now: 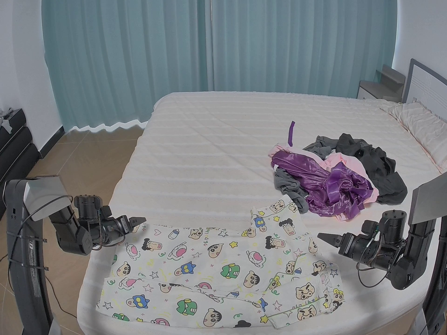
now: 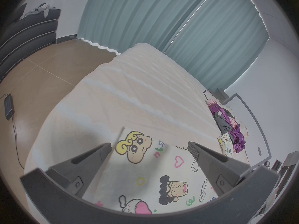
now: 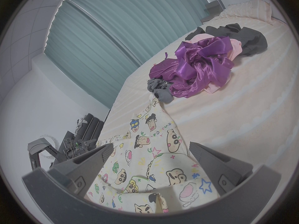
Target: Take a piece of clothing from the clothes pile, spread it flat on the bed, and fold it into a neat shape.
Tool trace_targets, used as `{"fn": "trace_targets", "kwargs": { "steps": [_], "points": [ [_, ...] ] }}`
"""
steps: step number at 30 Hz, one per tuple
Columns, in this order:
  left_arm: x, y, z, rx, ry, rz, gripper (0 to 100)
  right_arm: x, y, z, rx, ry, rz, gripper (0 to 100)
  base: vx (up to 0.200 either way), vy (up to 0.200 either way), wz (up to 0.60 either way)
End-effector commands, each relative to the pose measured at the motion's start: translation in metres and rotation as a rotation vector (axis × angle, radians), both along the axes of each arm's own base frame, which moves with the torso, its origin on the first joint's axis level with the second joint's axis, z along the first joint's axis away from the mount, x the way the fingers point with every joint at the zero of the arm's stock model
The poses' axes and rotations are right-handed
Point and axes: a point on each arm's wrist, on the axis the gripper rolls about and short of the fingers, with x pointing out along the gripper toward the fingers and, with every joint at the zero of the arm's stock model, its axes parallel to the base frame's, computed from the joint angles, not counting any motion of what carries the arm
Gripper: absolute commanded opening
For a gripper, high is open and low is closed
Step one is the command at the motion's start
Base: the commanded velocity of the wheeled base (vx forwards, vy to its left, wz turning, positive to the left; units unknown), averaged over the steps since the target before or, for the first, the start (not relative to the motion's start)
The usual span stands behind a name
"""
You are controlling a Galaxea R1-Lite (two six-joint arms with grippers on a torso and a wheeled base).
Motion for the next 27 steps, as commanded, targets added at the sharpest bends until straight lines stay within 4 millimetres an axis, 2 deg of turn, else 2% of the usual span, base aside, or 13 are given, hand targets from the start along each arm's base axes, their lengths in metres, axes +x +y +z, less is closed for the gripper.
{"fn": "trace_targets", "kwargs": {
  "steps": [1,2,3,11,17,19,20,21,24,27],
  "points": [
    [0.002,-0.001,-0.002,-0.004,0.004,-0.006,100,0.000,0.002,0.002,0.003,-0.018,0.009,100,0.000,0.000,0.00],
    [0.002,-0.001,-0.002,-0.009,0.005,-0.012,100,0.000,0.003,0.002,0.003,-0.015,0.011,100,0.000,0.000,0.00],
    [0.001,-0.002,-0.003,-0.013,0.008,-0.017,0,0.000,0.004,0.000,0.002,-0.011,0.014,100,0.000,0.000,0.00],
    [0.000,-0.001,-0.004,-0.018,0.011,-0.014,0,0.003,0.010,0.000,-0.007,-0.024,0.018,100,0.000,0.000,0.00],
    [0.001,0.001,-0.002,-0.025,-0.009,0.024,0,0.035,0.022,0.007,-0.009,-0.092,0.012,100,0.000,0.000,0.00],
    [0.002,0.001,-0.002,-0.032,-0.036,0.057,0,0.052,0.027,0.008,-0.012,-0.077,0.017,100,0.000,0.000,0.00],
    [0.002,0.001,-0.002,-0.032,-0.036,0.057,0,0.052,0.027,0.008,-0.012,-0.077,0.017,100,0.000,0.000,0.00],
    [0.004,0.001,-0.003,-0.043,-0.064,0.099,0,0.069,0.035,0.006,-0.019,-0.040,0.027,100,0.000,0.000,0.00],
    [0.003,0.002,-0.003,-0.053,-0.082,0.145,0,0.090,0.043,0.001,-0.040,-0.024,0.003,100,0.000,0.000,0.00],
    [0.005,0.003,-0.002,-0.060,-0.102,0.187,0,0.112,0.056,-0.013,-0.078,-0.012,-0.033,100,0.000,0.000,0.00]
  ]
}}
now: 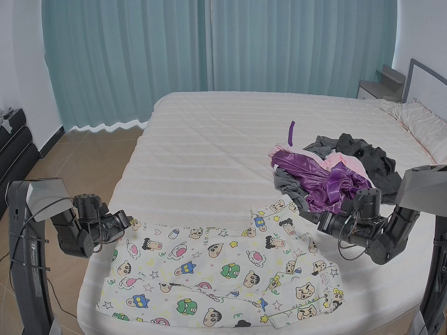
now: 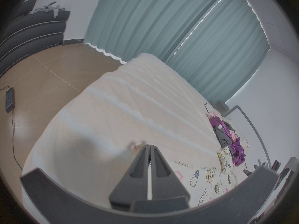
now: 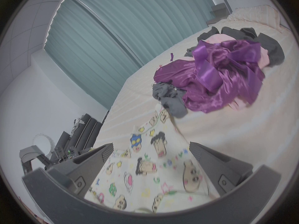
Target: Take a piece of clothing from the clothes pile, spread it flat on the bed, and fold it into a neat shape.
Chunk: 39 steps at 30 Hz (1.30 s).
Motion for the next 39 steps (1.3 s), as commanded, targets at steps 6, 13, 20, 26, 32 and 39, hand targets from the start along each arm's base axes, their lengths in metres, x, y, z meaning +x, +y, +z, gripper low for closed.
{"fn": "trace_targets", "kwargs": {
  "steps": [6,13,20,26,32,39],
  "points": [
    [-0.002,0.002,-0.003,-0.038,-0.017,0.120,0,0.076,0.038,-0.040,-0.099,0.065,-0.064,100,0.000,0.000,0.00],
    [-0.007,0.001,-0.004,-0.039,-0.002,0.122,0,0.095,0.043,-0.066,-0.132,0.084,-0.094,100,0.000,0.000,0.00],
    [-0.011,0.000,-0.005,-0.039,-0.009,0.120,0,0.111,0.052,-0.069,-0.181,0.067,-0.063,100,0.000,0.000,0.00],
    [-0.010,0.000,-0.005,-0.039,-0.011,0.120,0,0.125,0.061,-0.063,-0.178,0.064,-0.055,0,0.000,0.000,0.00],
    [-0.010,0.001,-0.005,-0.039,-0.014,0.121,0,0.124,0.061,-0.060,-0.137,0.083,-0.083,0,0.000,0.000,0.00],
    [-0.004,0.002,-0.002,-0.038,-0.034,0.123,0,0.118,0.046,-0.048,-0.072,0.116,-0.129,0,0.000,0.000,0.00]
  ]
}}
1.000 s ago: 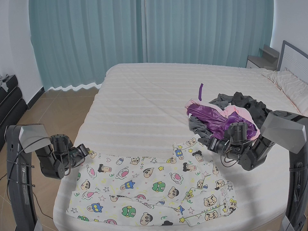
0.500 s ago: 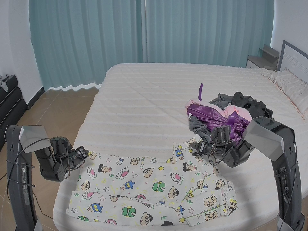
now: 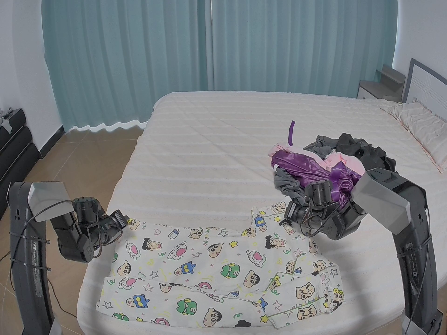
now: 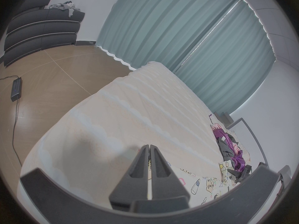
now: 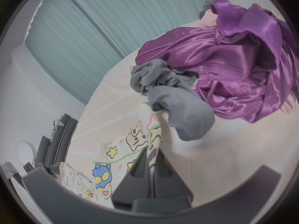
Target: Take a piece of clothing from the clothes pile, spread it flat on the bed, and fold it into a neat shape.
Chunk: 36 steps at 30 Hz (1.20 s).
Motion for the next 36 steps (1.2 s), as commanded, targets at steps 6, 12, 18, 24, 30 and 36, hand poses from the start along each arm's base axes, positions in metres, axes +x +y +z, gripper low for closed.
{"fn": "trace_targets", "kwargs": {
  "steps": [6,12,18,24,30,36],
  "points": [
    [0.001,0.001,0.002,0.030,-0.006,0.053,0,-0.006,-0.009,0.029,0.131,-0.012,-0.038,0,0.000,0.000,0.00],
    [0.003,0.003,0.006,0.048,-0.019,0.090,0,-0.009,-0.008,0.040,0.162,-0.053,-0.023,0,0.000,0.000,0.00],
    [0.003,0.004,0.009,0.047,-0.016,0.077,0,-0.011,-0.010,0.040,0.158,-0.056,-0.027,0,0.000,0.000,0.00],
    [0.007,0.002,0.010,0.044,0.032,0.000,0,-0.013,-0.008,0.036,0.156,-0.046,-0.023,0,0.000,0.000,0.00],
    [0.010,0.002,0.009,0.132,0.011,-0.108,100,-0.018,-0.007,0.034,0.147,-0.031,-0.019,0,0.000,0.000,0.00],
    [0.015,0.002,0.006,0.172,0.079,-0.222,100,-0.020,-0.004,0.034,0.145,-0.028,-0.009,0,0.000,0.000,0.00]
  ]
}}
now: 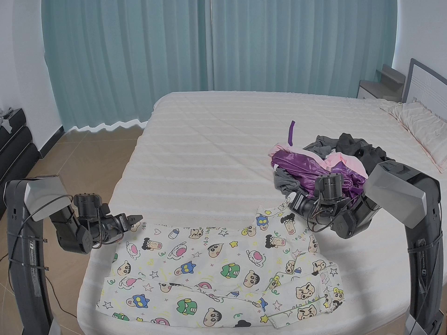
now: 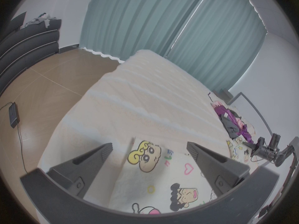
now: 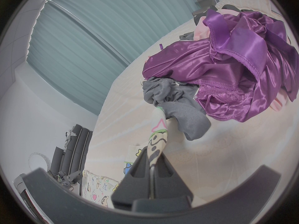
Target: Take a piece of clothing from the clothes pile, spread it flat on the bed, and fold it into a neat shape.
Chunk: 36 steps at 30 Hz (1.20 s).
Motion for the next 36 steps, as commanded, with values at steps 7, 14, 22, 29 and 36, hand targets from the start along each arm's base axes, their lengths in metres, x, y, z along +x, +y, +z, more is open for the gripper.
{"fn": "trace_targets", "kwargs": {
  "steps": [7,14,22,29,36],
  "points": [
    [0.010,-0.003,0.003,-0.015,0.036,-0.105,100,-0.005,0.007,-0.002,-0.004,0.011,0.018,0,0.000,0.000,0.00],
    [0.006,-0.008,-0.001,-0.044,0.078,-0.145,0,-0.005,0.006,-0.002,-0.003,0.010,0.017,0,0.000,0.000,0.00],
    [0.015,0.003,0.002,-0.049,0.112,-0.118,0,-0.004,0.004,-0.001,-0.004,0.008,0.011,0,0.000,0.000,0.00],
    [0.016,0.004,0.007,-0.021,0.094,-0.090,0,-0.004,0.003,0.000,-0.003,0.007,0.009,0,0.000,0.000,0.00],
    [0.016,0.010,0.022,0.000,0.024,-0.053,0,-0.001,-0.002,0.011,0.007,-0.033,-0.006,0,0.000,0.000,0.00]
  ]
}}
